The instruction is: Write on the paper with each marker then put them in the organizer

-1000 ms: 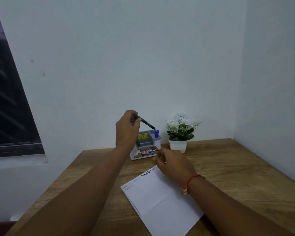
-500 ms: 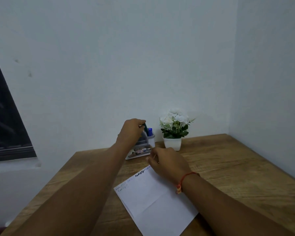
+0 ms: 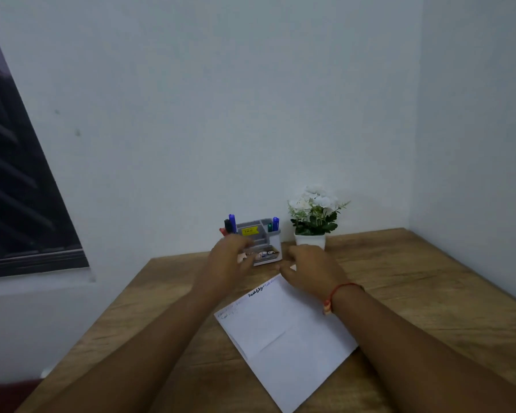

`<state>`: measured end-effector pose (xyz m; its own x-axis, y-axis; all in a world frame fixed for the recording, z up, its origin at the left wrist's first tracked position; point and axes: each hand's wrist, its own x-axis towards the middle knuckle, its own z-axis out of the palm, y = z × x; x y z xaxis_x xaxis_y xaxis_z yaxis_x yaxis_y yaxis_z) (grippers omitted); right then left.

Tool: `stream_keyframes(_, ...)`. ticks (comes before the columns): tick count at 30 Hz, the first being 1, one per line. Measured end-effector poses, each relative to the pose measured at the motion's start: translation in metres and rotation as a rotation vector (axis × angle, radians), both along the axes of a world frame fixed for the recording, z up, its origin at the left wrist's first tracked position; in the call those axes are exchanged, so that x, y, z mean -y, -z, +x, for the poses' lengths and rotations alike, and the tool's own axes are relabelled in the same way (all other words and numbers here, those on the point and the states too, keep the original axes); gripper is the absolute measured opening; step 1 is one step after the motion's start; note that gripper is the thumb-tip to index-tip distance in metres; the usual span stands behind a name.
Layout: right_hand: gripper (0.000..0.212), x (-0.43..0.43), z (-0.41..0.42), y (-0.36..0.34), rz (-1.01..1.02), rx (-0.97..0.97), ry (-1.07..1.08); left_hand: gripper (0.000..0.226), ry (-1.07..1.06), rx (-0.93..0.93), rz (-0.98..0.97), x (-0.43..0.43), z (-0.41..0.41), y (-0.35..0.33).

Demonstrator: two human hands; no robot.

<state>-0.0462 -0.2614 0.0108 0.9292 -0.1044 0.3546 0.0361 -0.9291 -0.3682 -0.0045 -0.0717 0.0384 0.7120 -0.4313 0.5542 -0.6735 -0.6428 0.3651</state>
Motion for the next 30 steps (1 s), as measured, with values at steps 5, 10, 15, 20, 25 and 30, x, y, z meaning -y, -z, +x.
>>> stream_keyframes(5, 0.055, 0.015, -0.002, 0.004, -0.097, -0.214, -0.038, 0.045, 0.044, -0.261, 0.245, -0.037, -0.017, 0.036)
stream_keyframes(10, 0.062, 0.020, -0.007, 0.001, -0.127, -0.301, -0.023, 0.046, 0.022, -0.300, 0.265, -0.055, -0.006, 0.048)
stream_keyframes(15, 0.076, 0.024, -0.003, -0.003, -0.209, -0.364, 0.001, 0.041, 0.018, -0.287, 0.225, -0.061, 0.016, 0.058)
stream_keyframes(20, 0.098, 0.025, 0.003, 0.007, -0.230, -0.425, 0.058, 0.051, -0.042, -0.289, 0.093, -0.064, 0.021, 0.063)
stream_keyframes(25, 0.099, 0.033, 0.000, -0.003, -0.146, -0.413, 0.178, 0.081, -0.169, -0.323, 0.100, -0.062, 0.011, 0.057)
stream_keyframes(30, 0.100, 0.037, -0.005, -0.024, -0.099, -0.451, 0.275, 0.084, -0.193, -0.424, 0.180, -0.069, 0.001, 0.037)
